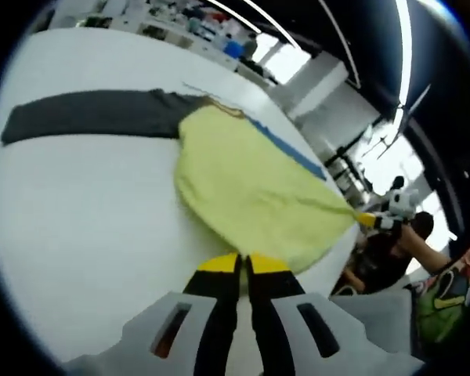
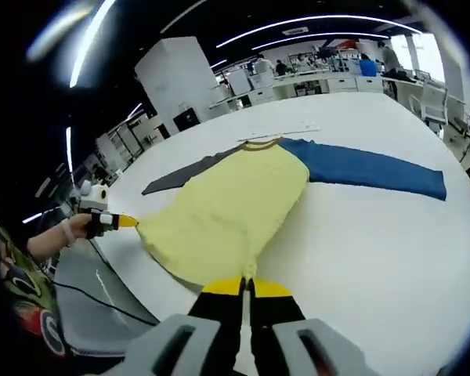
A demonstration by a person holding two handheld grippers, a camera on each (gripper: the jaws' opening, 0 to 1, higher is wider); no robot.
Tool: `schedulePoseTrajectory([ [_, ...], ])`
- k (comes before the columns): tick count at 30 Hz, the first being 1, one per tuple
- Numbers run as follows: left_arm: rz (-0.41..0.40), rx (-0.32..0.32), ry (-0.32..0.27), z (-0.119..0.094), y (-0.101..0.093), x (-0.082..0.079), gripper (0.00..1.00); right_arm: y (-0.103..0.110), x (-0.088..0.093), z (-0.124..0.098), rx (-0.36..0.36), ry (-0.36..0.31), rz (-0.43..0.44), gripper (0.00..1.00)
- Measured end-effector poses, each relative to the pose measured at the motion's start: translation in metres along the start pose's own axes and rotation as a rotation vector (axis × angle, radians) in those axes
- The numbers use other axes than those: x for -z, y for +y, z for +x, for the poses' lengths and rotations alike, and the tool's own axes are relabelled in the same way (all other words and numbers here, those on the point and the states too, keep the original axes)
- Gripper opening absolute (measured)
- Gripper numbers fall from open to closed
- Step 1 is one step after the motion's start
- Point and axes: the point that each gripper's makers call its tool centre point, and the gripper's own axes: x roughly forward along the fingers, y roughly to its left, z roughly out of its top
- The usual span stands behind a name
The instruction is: Fold the garment on the visible template until the final outline fits inside the template.
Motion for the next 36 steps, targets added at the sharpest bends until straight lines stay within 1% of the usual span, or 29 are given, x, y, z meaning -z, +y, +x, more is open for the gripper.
schedulePoseTrajectory([
  [2, -0.014, -0.007, 0.020, 0.002, 0.005, 0.007, 0.01, -0.003, 0.004, 0.001, -0.001, 0.004, 0.015, 0.00],
  [3, -0.015, -0.009, 0.023, 0.002, 0.006, 0.008, 0.01, -0.004, 0.005, 0.001, -0.001, 0.005, 0.019, 0.00],
  [5, -0.034, -0.025, 0.047, 0.004, 0.011, 0.017, 0.01, -0.006, 0.011, 0.003, 0.003, 0.018, 0.042, 0.00],
  [9, -0.061, -0.033, 0.067, 0.006, 0.013, 0.026, 0.01, -0.008, 0.015, 0.005, 0.012, 0.037, 0.050, 0.00],
  [12, -0.067, -0.055, 0.086, 0.008, 0.020, 0.033, 0.01, -0.009, 0.019, 0.008, 0.015, 0.058, 0.050, 0.00],
  [14, -0.079, -0.048, 0.082, 0.009, 0.022, 0.033, 0.01, -0.011, 0.021, 0.010, 0.020, 0.066, 0.048, 0.00],
  [17, -0.082, -0.057, 0.084, 0.010, 0.026, 0.035, 0.01, -0.011, 0.024, 0.012, 0.019, 0.072, 0.057, 0.00],
  [21, -0.052, -0.049, 0.064, 0.012, 0.022, 0.030, 0.01, -0.014, 0.029, 0.015, 0.028, 0.084, 0.059, 0.00],
  [23, -0.021, -0.052, 0.057, 0.013, 0.022, 0.028, 0.02, -0.014, 0.029, 0.016, 0.028, 0.086, 0.062, 0.00],
  [25, -0.013, -0.053, 0.054, 0.012, 0.026, 0.028, 0.02, -0.014, 0.031, 0.016, 0.029, 0.089, 0.061, 0.00],
  [28, -0.003, -0.040, 0.047, 0.012, 0.024, 0.027, 0.03, -0.014, 0.031, 0.017, 0.030, 0.089, 0.058, 0.00],
  [30, 0.014, -0.035, 0.043, 0.011, 0.024, 0.026, 0.06, -0.014, 0.032, 0.017, 0.026, 0.086, 0.049, 0.00],
  [31, 0.025, -0.031, 0.047, 0.011, 0.024, 0.026, 0.08, -0.013, 0.032, 0.018, 0.013, 0.086, 0.035, 0.00],
  [32, 0.030, -0.026, 0.047, 0.011, 0.023, 0.026, 0.11, -0.013, 0.033, 0.018, 0.016, 0.086, 0.023, 0.00],
  [33, 0.040, -0.017, 0.048, 0.011, 0.022, 0.027, 0.12, -0.015, 0.034, 0.018, 0.025, 0.087, 0.001, 0.00],
  [34, 0.043, -0.014, 0.048, 0.011, 0.021, 0.027, 0.13, -0.016, 0.036, 0.018, 0.031, 0.093, -0.003, 0.00],
  [36, 0.059, -0.010, 0.052, 0.010, 0.022, 0.027, 0.16, -0.016, 0.036, 0.018, 0.028, 0.089, -0.002, 0.03],
])
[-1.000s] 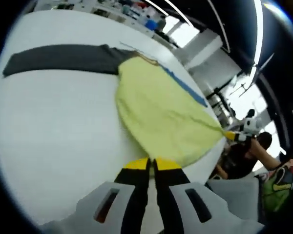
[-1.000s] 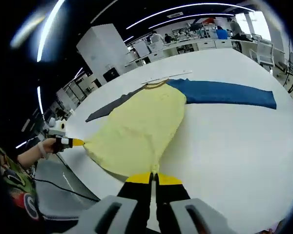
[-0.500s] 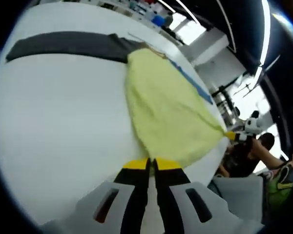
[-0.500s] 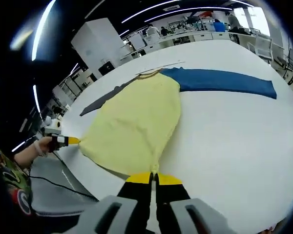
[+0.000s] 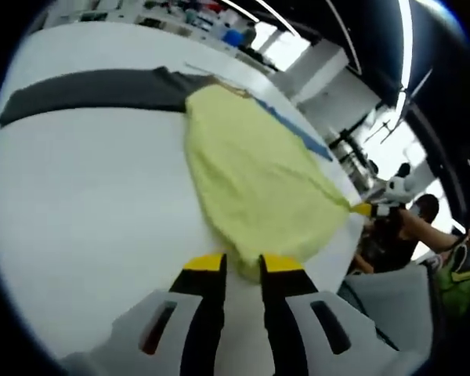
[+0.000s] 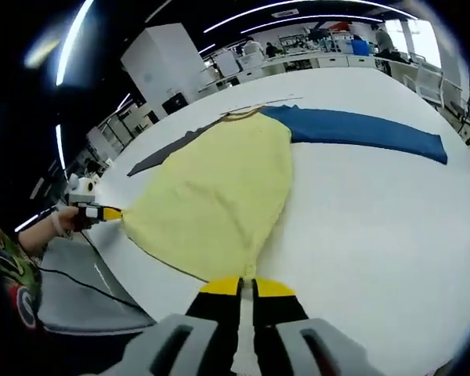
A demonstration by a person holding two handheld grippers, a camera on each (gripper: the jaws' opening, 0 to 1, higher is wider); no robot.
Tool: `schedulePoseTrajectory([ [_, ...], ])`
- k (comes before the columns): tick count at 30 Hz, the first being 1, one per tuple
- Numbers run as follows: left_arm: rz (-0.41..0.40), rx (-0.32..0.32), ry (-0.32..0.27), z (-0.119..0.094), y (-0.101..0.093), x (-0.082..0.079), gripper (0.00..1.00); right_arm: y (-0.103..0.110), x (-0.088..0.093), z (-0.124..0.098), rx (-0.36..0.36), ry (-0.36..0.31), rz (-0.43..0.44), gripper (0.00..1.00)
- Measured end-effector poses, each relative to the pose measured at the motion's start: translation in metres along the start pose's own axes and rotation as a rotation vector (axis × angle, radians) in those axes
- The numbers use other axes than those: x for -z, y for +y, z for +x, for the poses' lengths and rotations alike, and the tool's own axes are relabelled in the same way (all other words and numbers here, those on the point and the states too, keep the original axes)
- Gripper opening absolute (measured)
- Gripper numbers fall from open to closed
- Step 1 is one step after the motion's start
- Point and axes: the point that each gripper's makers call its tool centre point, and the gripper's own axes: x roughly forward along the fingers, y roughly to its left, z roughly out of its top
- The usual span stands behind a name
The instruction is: Fold the garment on the visible template until the final outline fits inside the template.
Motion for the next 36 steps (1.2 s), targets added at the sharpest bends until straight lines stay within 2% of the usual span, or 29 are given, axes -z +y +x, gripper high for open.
schedulePoseTrajectory([
  [4, 0.034, 0.018, 0.001, -0.002, -0.002, 0.001, 0.19, -0.005, -0.004, -0.001, -0.002, -0.044, 0.064, 0.14],
  [10, 0.082, 0.046, 0.028, 0.001, -0.006, 0.006, 0.18, -0.011, 0.003, 0.002, 0.015, -0.025, 0.070, 0.12],
  [17, 0.089, 0.070, 0.039, -0.001, -0.015, 0.006, 0.09, -0.009, 0.006, 0.004, 0.007, -0.020, 0.081, 0.10],
  [25, 0.037, 0.049, 0.044, -0.002, -0.007, 0.012, 0.03, -0.011, 0.010, 0.011, 0.011, -0.013, 0.084, 0.09],
  [31, -0.005, 0.041, 0.050, -0.002, -0.006, 0.016, 0.02, -0.014, 0.012, 0.014, 0.027, -0.007, 0.084, 0.00],
  [36, -0.036, 0.027, 0.058, -0.002, -0.003, 0.020, 0.01, -0.022, 0.012, 0.014, 0.029, 0.001, 0.096, 0.00],
])
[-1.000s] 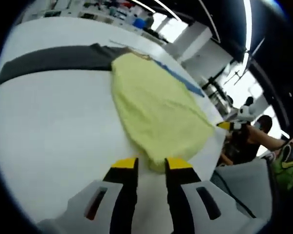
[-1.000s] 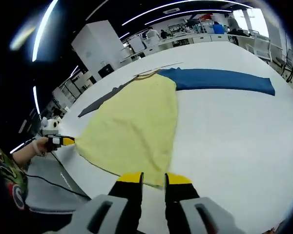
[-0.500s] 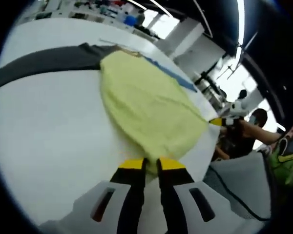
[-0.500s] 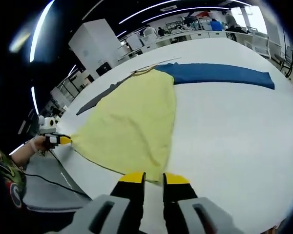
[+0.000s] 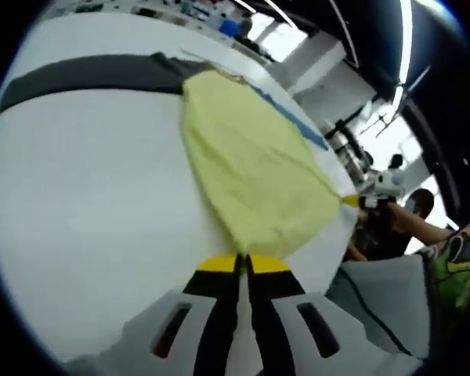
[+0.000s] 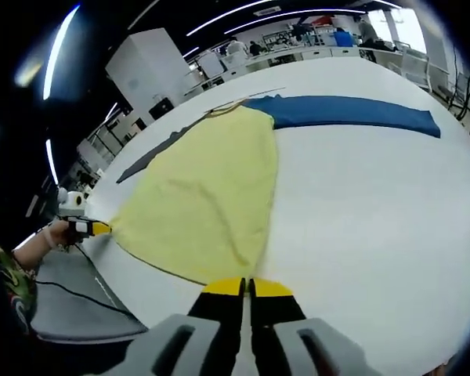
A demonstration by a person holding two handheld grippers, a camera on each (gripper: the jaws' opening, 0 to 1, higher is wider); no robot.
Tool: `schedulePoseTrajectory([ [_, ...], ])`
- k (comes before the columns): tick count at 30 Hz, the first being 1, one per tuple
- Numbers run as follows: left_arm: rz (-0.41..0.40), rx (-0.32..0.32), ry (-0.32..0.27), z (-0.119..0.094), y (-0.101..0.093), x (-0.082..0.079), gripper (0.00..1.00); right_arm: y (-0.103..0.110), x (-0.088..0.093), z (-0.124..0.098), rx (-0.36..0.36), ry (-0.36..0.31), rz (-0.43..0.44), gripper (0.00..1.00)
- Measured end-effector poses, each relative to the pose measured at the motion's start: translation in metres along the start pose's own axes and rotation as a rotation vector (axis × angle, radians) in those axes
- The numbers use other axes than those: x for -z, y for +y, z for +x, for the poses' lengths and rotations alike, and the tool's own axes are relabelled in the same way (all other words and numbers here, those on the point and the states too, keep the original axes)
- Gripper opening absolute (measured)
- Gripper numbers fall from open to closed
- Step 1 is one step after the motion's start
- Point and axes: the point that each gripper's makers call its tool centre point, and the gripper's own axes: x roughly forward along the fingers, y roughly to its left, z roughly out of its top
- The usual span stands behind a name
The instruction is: Fold the garment on the visible template until the final outline fits inside the template.
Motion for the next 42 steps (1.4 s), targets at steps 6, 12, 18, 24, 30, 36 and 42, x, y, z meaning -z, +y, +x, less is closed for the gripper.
schedulePoseTrajectory([
  [6, -0.076, -0.005, 0.015, -0.001, 0.000, 0.006, 0.00, -0.008, 0.001, -0.002, -0.002, -0.002, 0.031, 0.00],
  [12, -0.102, -0.012, 0.018, -0.002, 0.000, 0.011, 0.00, -0.010, 0.007, -0.003, 0.001, 0.012, 0.033, 0.00],
  [18, -0.112, -0.009, 0.015, -0.002, 0.000, 0.011, 0.00, -0.010, 0.007, -0.001, 0.002, 0.019, 0.030, 0.00],
  [24, -0.038, 0.003, -0.012, -0.004, -0.002, 0.007, 0.08, -0.005, 0.004, -0.003, -0.011, 0.004, -0.054, 0.03],
  [30, 0.003, -0.006, -0.110, -0.014, 0.000, -0.016, 0.34, -0.003, -0.015, -0.009, -0.008, -0.103, -0.104, 0.42],
  [36, 0.103, -0.066, -0.217, -0.029, 0.004, -0.045, 0.68, -0.010, -0.034, -0.014, 0.046, -0.191, -0.168, 0.78],
  [42, 0.191, -0.141, -0.298, -0.040, 0.012, -0.069, 0.96, -0.021, -0.048, -0.018, 0.096, -0.246, -0.204, 1.00],
])
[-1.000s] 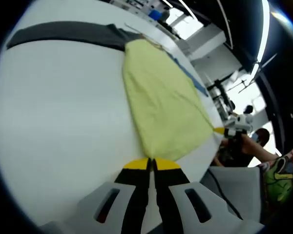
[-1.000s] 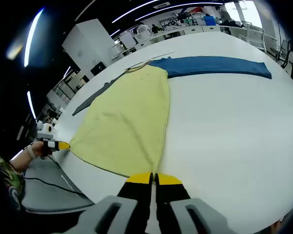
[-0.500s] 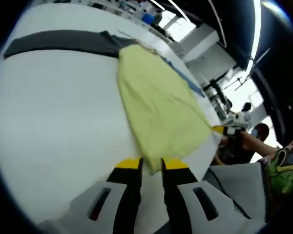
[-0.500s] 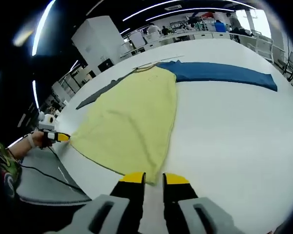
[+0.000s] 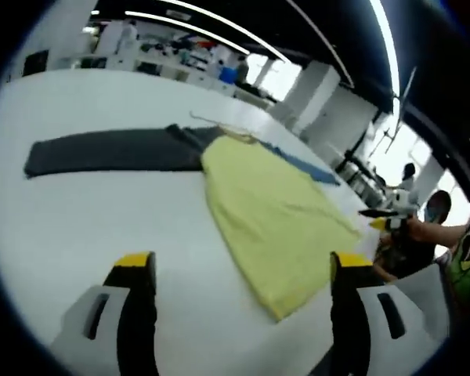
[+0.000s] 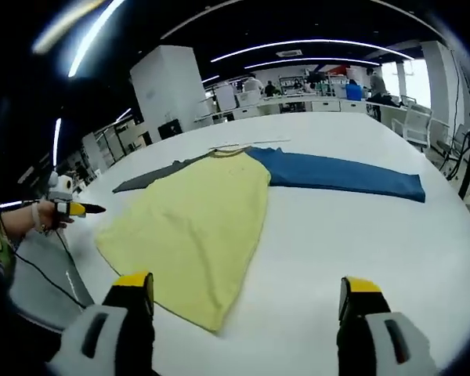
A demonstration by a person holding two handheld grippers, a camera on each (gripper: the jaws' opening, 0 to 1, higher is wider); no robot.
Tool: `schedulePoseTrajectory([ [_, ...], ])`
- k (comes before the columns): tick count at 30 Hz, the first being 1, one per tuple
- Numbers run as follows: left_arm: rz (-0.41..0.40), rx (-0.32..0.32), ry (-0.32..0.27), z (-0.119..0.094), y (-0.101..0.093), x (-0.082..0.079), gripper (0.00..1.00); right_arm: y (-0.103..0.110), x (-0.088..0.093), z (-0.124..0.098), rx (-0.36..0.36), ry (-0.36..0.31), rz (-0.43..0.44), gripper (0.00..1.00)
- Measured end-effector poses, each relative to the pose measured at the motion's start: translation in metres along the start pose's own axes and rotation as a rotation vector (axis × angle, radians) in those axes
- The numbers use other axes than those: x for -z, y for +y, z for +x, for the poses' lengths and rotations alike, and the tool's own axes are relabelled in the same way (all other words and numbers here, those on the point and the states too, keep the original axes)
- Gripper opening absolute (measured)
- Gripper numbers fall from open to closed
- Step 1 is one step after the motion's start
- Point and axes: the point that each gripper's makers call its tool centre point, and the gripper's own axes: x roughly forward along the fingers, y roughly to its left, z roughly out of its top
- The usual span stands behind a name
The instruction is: Fold the garment on the visible template until the final outline fits inside the template.
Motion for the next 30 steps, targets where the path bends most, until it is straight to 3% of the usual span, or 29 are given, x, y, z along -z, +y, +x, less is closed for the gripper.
schedulePoseTrajectory([
  [20, 0.037, -0.031, -0.022, -0.003, 0.007, -0.009, 0.97, -0.019, -0.021, -0.001, 0.064, -0.022, -0.005, 0.99],
  [24, 0.034, -0.038, -0.025, -0.004, 0.008, -0.011, 0.96, -0.036, -0.030, 0.004, 0.082, -0.029, 0.003, 0.95],
  [28, 0.028, -0.039, -0.020, -0.004, 0.010, -0.012, 0.95, -0.065, -0.054, 0.007, 0.145, -0.096, 0.033, 0.89],
  [30, 0.035, -0.044, -0.020, -0.004, 0.011, -0.013, 0.95, -0.077, -0.061, 0.010, 0.163, -0.104, 0.053, 0.90],
])
